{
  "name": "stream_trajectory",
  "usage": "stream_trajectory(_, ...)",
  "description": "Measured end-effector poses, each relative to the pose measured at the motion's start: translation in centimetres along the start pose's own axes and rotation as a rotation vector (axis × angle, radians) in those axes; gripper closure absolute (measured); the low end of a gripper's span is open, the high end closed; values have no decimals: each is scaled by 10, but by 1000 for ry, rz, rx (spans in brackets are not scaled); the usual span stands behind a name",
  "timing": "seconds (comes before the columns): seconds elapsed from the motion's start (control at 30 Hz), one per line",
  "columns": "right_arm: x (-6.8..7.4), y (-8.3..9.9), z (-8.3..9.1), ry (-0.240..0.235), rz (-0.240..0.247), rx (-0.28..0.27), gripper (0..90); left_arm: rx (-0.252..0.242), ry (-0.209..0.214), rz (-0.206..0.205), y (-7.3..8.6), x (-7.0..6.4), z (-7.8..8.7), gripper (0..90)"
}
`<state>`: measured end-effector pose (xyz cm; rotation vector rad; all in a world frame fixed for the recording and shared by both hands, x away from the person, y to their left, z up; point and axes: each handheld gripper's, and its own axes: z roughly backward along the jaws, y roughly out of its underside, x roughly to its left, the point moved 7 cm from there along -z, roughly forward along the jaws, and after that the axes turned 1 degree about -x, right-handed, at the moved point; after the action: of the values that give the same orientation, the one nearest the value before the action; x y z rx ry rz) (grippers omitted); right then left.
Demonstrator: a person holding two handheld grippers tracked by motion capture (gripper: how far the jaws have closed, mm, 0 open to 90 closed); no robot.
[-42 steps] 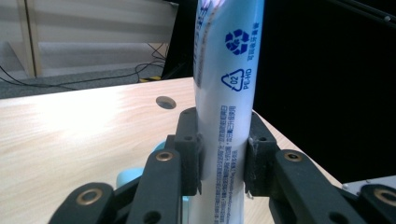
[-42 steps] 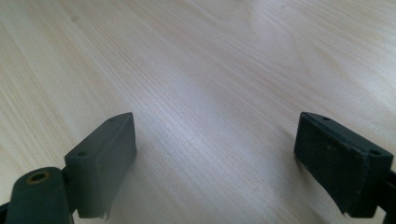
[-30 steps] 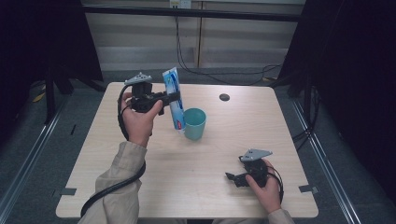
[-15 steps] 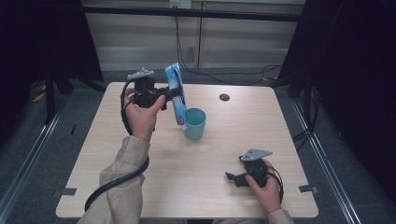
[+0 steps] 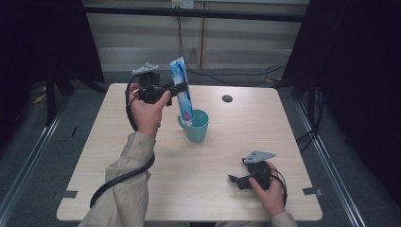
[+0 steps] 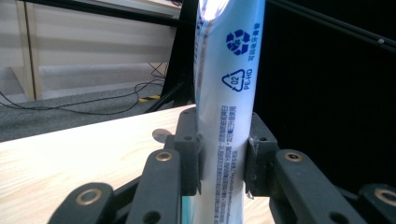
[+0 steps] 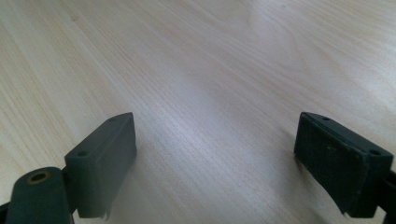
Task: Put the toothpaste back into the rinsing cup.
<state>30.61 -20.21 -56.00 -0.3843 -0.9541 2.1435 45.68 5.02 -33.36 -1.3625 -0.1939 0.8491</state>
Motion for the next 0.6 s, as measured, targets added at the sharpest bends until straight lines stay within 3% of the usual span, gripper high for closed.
stream_trajectory(0.6,0,0,1,-1,6,0,124,-9,-13,18,-3,6,-14,717)
